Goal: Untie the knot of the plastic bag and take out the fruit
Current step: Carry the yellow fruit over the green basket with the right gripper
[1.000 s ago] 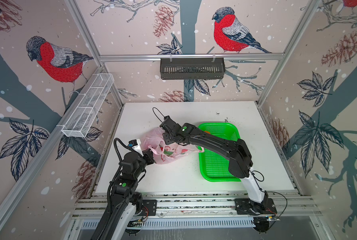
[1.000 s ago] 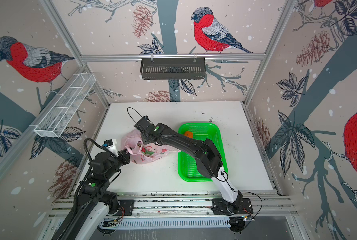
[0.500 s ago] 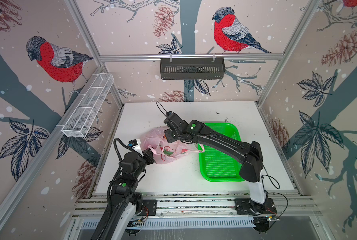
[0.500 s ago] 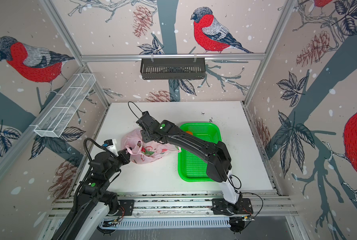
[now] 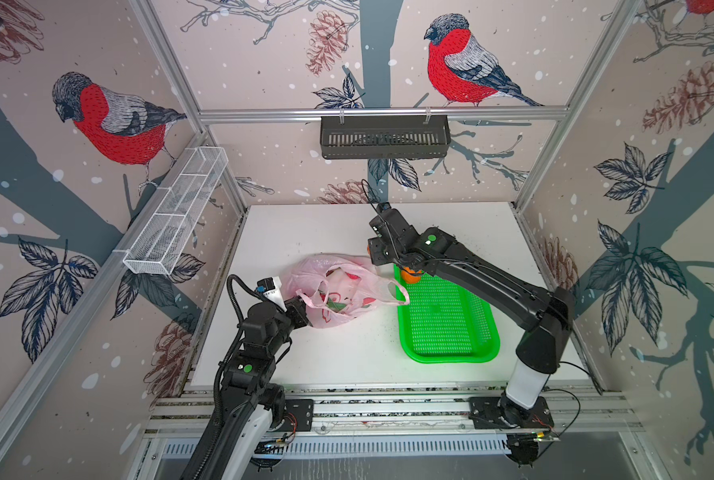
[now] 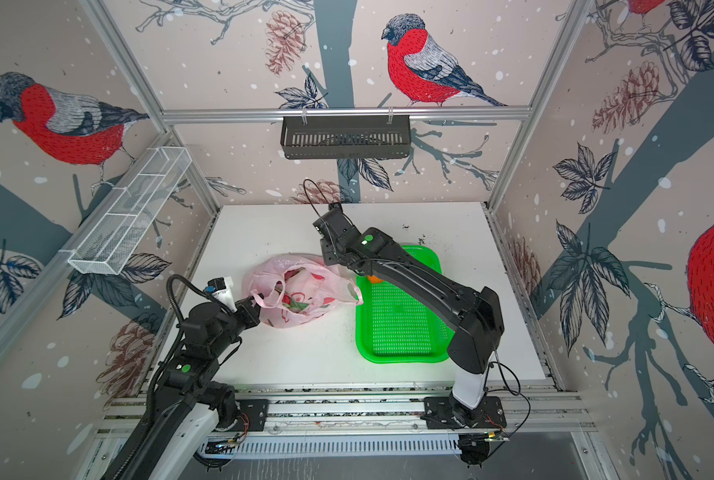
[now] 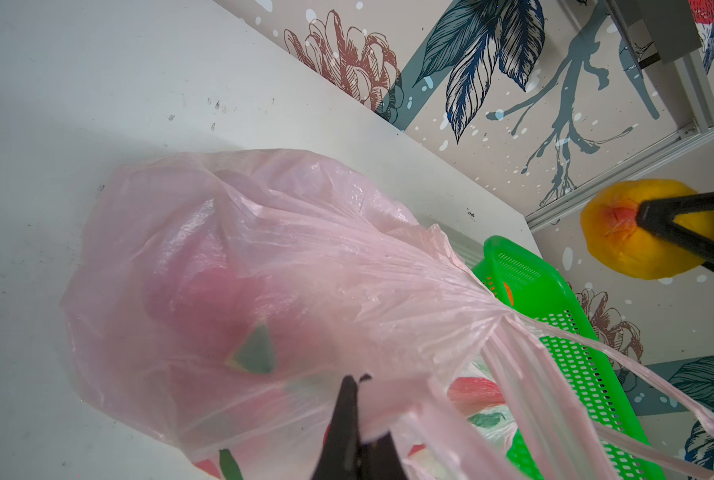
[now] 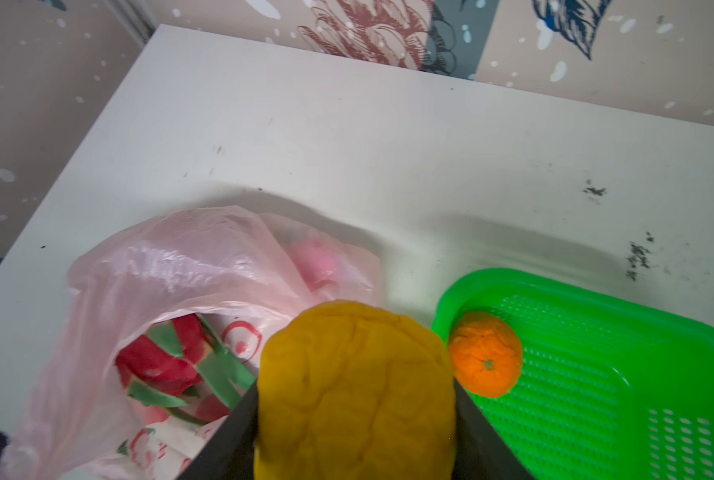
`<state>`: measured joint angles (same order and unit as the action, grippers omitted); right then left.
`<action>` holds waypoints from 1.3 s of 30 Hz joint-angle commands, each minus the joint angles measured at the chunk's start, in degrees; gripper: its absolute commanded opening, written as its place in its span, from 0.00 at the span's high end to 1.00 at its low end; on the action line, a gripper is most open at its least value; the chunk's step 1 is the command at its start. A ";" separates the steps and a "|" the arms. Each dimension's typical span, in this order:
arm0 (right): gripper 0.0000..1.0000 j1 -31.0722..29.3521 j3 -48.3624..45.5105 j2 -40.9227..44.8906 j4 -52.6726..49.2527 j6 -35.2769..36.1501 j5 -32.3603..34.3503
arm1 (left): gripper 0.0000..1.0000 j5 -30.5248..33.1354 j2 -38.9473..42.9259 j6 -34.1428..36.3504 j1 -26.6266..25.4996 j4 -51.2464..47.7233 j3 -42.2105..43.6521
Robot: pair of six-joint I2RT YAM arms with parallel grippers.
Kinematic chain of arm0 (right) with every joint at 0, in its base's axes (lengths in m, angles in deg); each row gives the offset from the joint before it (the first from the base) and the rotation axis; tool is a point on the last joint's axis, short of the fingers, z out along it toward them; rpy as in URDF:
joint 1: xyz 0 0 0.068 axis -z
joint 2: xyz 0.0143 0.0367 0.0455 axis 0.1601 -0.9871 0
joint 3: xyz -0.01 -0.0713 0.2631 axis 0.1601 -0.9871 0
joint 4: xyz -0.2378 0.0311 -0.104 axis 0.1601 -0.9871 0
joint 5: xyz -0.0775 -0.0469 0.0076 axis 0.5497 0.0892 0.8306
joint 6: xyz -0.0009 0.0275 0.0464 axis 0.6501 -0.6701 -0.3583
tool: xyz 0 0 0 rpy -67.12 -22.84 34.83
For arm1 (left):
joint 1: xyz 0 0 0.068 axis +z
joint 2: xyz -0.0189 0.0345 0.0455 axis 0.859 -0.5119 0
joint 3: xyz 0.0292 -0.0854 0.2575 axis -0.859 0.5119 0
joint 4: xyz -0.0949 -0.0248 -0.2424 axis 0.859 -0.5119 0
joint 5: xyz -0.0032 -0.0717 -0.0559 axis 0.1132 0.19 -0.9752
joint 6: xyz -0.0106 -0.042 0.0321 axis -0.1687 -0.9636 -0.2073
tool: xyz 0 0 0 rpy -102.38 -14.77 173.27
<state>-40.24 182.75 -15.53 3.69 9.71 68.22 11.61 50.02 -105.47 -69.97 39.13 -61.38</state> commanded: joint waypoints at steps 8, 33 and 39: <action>0.58 10.64 -16.97 7.95 7.31 -3.24 0.11 | 1.00 0.12 -0.31 0.46 0.04 1.48 0.22; 0.59 21.39 -33.50 3.78 19.37 -5.68 -4.28 | 1.00 0.53 0.17 0.80 0.02 0.92 0.22; 0.59 22.24 -32.98 1.49 20.70 -5.28 -5.12 | 1.00 0.79 0.17 0.73 0.04 0.87 0.22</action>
<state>-18.23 149.37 -13.37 22.57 4.07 63.50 11.68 50.13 -104.90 -69.97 39.11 -61.16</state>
